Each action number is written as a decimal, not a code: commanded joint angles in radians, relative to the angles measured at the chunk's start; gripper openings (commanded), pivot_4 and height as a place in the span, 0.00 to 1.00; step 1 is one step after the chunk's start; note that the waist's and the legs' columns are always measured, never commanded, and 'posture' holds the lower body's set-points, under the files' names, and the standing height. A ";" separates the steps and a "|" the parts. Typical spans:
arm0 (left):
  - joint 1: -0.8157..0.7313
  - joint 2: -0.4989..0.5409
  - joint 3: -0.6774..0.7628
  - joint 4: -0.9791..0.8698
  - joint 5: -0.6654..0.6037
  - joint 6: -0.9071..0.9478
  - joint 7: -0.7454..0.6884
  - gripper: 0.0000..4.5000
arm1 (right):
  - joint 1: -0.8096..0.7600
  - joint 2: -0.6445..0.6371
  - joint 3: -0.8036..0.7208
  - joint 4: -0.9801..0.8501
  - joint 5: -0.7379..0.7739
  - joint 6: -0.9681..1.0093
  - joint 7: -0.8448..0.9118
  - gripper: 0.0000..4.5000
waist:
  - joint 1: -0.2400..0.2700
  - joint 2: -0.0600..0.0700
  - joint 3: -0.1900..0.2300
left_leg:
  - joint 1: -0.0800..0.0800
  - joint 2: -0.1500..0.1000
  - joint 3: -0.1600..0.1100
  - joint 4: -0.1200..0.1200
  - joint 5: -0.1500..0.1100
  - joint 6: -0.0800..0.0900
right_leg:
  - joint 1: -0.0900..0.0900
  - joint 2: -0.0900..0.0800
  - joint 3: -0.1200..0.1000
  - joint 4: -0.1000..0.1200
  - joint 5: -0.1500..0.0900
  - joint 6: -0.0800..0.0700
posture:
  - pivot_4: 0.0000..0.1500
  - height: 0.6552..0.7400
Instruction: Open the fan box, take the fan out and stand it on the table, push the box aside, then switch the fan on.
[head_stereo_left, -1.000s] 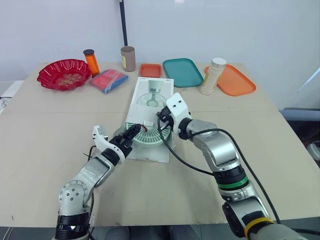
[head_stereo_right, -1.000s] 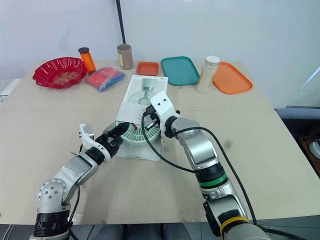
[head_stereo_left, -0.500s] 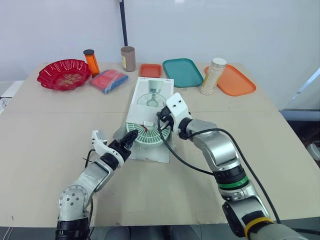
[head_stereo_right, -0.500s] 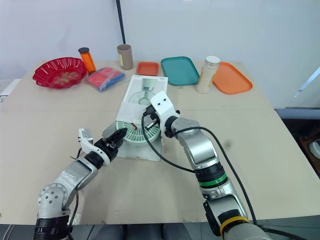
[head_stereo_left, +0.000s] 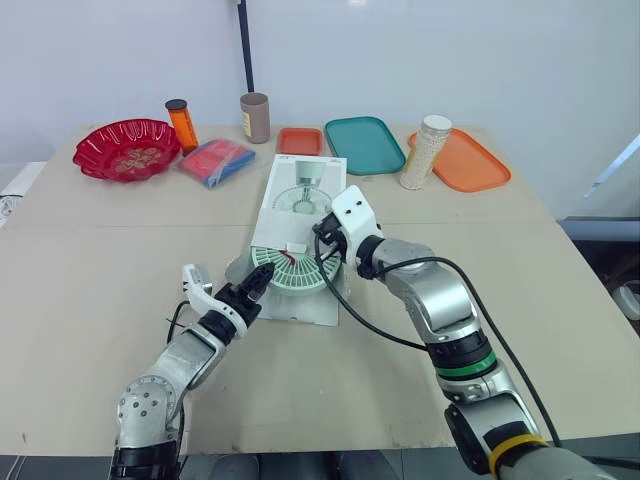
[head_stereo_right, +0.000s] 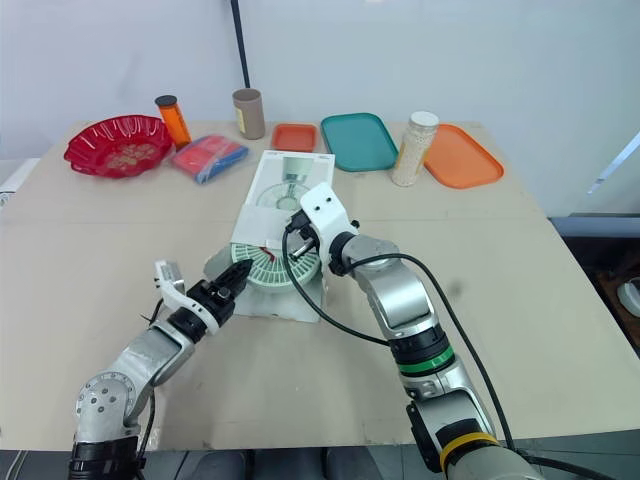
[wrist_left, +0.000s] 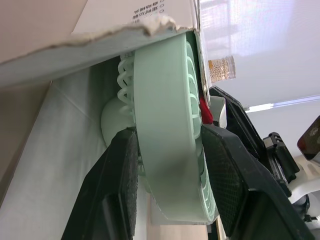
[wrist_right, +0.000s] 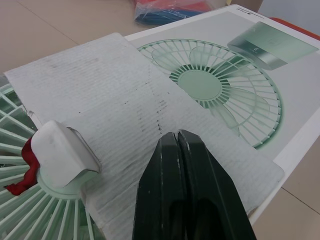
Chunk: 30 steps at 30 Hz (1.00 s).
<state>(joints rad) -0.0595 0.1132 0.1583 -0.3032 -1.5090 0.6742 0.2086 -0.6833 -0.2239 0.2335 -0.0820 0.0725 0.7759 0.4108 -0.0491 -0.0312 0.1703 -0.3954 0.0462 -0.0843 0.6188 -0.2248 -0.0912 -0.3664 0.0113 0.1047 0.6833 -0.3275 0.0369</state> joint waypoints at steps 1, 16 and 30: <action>0.064 0.035 0.036 -0.037 -0.047 0.021 0.016 0.44 | 0.023 0.002 0.011 0.029 -0.008 0.055 -0.008 0.00 | -0.002 0.000 0.000 | 0.000 0.000 0.000 0.000 0.000 0.000 | 0.000 0.000 0.000 0.000 0.000 0.000 | 1.00 1.00; 0.328 0.137 0.024 -0.227 -0.196 0.010 0.071 0.44 | 0.007 0.028 0.004 0.017 -0.013 0.134 -0.054 0.00 | -0.008 0.001 0.000 | 0.001 0.001 0.002 -0.001 0.000 0.000 | -0.001 0.000 0.003 0.000 -0.003 0.004 | 1.00 1.00; 0.466 0.202 -0.006 -0.396 -0.305 -0.083 0.176 0.44 | -0.007 0.041 0.003 0.028 -0.020 0.144 -0.088 0.00 | -0.008 0.001 0.000 | 0.001 0.001 0.003 -0.002 -0.001 0.000 | -0.002 0.001 0.004 -0.001 -0.003 0.003 | 1.00 1.00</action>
<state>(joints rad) 0.3654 0.2952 0.1532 -0.6695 -1.7883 0.6037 0.3511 -0.7059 -0.1811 0.2300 -0.0983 0.0716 0.8779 0.3402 -0.0573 -0.0302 0.1704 -0.3944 0.0473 -0.0814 0.6169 -0.2253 -0.0909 -0.3685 0.0119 0.1088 0.6820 -0.3308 0.0400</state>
